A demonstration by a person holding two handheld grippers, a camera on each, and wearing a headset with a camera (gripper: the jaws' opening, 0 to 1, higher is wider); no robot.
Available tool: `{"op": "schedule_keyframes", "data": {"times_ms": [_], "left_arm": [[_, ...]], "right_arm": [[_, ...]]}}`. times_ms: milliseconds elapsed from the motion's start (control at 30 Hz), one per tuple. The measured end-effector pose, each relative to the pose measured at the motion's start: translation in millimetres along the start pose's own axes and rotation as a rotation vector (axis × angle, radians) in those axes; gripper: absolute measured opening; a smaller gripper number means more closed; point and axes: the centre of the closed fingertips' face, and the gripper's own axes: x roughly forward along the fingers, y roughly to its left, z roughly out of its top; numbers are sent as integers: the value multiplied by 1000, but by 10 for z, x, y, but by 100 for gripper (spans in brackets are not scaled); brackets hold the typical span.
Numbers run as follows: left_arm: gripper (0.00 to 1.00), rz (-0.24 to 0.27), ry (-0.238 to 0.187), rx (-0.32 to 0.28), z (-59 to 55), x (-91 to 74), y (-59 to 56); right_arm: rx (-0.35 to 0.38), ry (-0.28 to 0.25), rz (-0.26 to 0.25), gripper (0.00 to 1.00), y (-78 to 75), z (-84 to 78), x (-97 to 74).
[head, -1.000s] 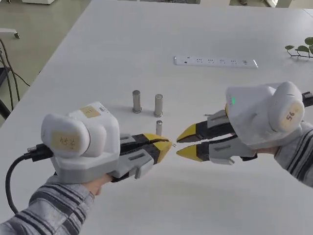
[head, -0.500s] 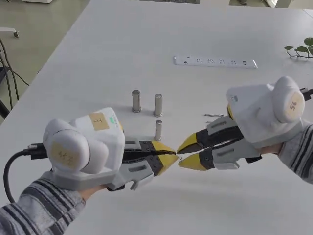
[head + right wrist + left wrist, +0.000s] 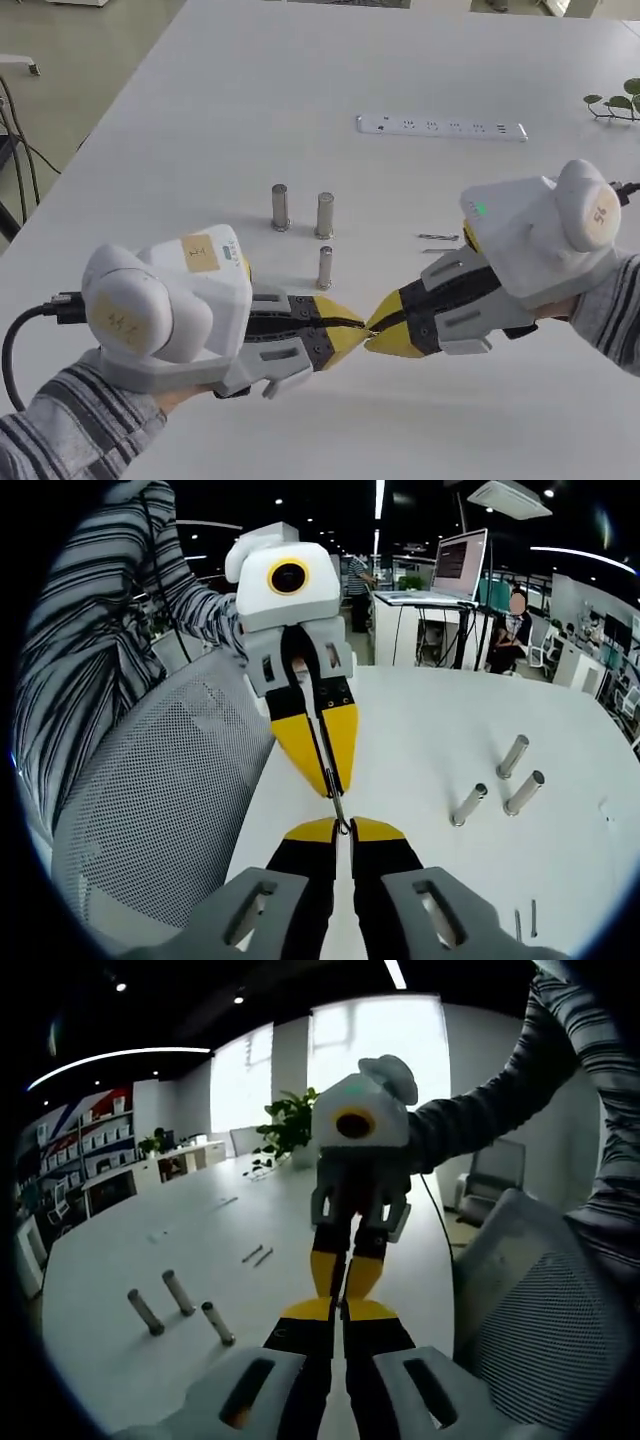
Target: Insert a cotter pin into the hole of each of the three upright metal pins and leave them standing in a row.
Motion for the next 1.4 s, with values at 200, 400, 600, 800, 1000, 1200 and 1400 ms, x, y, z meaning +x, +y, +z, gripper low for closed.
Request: {"op": "schedule_keyframes", "data": {"times_ms": [200, 400, 600, 800, 1000, 1200, 1400], "left_arm": [[0, 24, -5, -23, -33, -2, 38], [0, 43, -4, -23, -47, 16, 61], [0, 79, -4, -19, -59, 45, 130], [9, 182, -13, -31, -66, 46, 331], [12, 267, -36, -61, -79, 31, 520], [15, 356, -31, -89, -145, 33, 725], [19, 443, 4, -112, -277, 63, 945]], "right_arm": [[-33, 27, -29, 0, -24, 34, -37], [-58, 53, -50, 0, -48, 10, -24], [-79, 81, -91, 0, -126, -12, -24], [-69, 114, -201, 0, -384, -96, -85], [12, 144, -316, 0, -674, -219, -159], [56, 159, -382, 0, -875, -253, -162], [56, 207, -428, 0, -986, -297, -67]]}}
